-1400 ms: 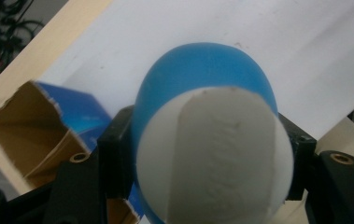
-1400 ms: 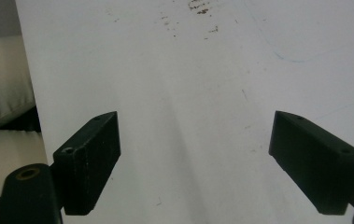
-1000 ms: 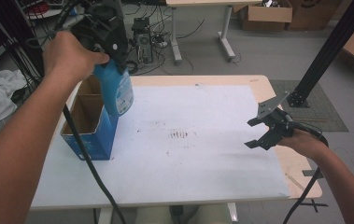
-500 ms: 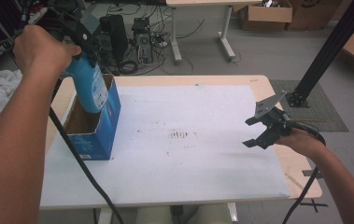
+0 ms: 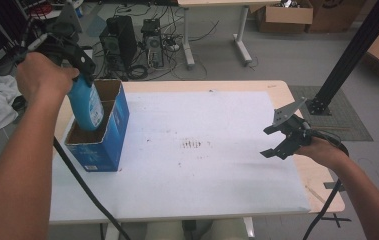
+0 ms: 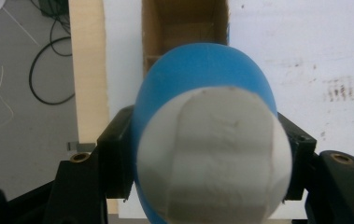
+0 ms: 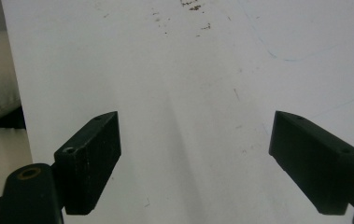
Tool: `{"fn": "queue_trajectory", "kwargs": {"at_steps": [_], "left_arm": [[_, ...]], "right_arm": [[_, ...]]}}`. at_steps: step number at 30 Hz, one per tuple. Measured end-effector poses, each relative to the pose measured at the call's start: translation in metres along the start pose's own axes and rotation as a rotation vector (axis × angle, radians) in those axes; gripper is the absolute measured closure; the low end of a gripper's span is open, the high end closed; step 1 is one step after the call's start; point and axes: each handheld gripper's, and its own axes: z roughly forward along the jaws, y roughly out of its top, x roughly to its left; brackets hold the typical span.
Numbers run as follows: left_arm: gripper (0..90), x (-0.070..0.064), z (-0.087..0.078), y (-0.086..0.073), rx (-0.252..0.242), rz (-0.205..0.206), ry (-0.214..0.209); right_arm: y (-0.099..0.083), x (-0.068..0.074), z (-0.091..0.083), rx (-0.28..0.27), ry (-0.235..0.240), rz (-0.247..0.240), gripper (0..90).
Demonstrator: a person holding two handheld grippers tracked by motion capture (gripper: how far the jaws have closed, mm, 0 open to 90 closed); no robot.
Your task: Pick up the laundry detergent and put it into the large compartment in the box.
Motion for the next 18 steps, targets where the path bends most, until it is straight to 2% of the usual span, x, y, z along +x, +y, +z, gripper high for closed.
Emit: {"fn": "queue_trajectory", "kwargs": {"at_steps": [1, 2, 3, 4, 5, 7, 8, 10, 12, 14, 15, 16, 18], "left_arm": [[38.0, 0.0, 0.0, 0.0, 0.0, 0.0, 0.0], [38.0, 0.001, 0.009, -0.001, 0.001, 0.001, 0.0], [38.0, 0.001, 0.009, -0.001, 0.001, 0.001, 0.0], [38.0, 0.003, 0.018, -0.003, 0.005, 0.003, -0.006], [38.0, 0.003, 0.018, -0.003, 0.005, 0.003, -0.006], [38.0, 0.004, 0.035, -0.007, 0.002, 0.013, -0.007], [38.0, 0.004, 0.035, -0.007, 0.002, 0.013, -0.007], [38.0, 0.006, 0.053, -0.011, -0.002, 0.011, -0.011], [38.0, 0.006, 0.058, -0.013, -0.009, 0.009, -0.012], [38.0, 0.007, 0.077, -0.016, 0.001, 0.006, -0.014], [38.0, 0.007, 0.077, -0.016, 0.001, 0.006, -0.014], [38.0, 0.007, 0.089, -0.018, 0.017, 0.014, -0.014], [38.0, 0.006, 0.097, -0.019, 0.018, 0.016, -0.015]], "right_arm": [[0.0, 0.0, 0.0, 0.0, 0.0, 0.0, 16.7], [0.001, 0.001, 0.001, 0.001, 0.001, -0.003, 16.7], [0.001, 0.001, 0.001, 0.001, 0.001, -0.003, 16.7], [0.001, 0.001, 0.001, 0.002, 0.001, -0.002, 16.7], [0.001, 0.001, 0.001, 0.002, 0.001, -0.002, 16.7], [0.0, 0.0, 0.001, 0.002, 0.0, 0.003, 16.7], [0.0, 0.0, 0.001, 0.002, 0.0, 0.003, 16.7], [-0.002, -0.001, 0.003, 0.003, -0.003, 0.009, 16.7], [-0.002, -0.001, 0.004, 0.006, -0.002, 0.007, 16.7], [-0.002, 0.0, 0.005, 0.012, 0.001, 0.009, 16.7], [-0.003, 0.0, 0.006, 0.014, 0.0, 0.009, 16.7], [-0.003, 0.0, 0.006, 0.014, 0.001, 0.009, 16.7], [-0.003, 0.0, 0.006, 0.014, 0.002, 0.012, 16.7]]}}
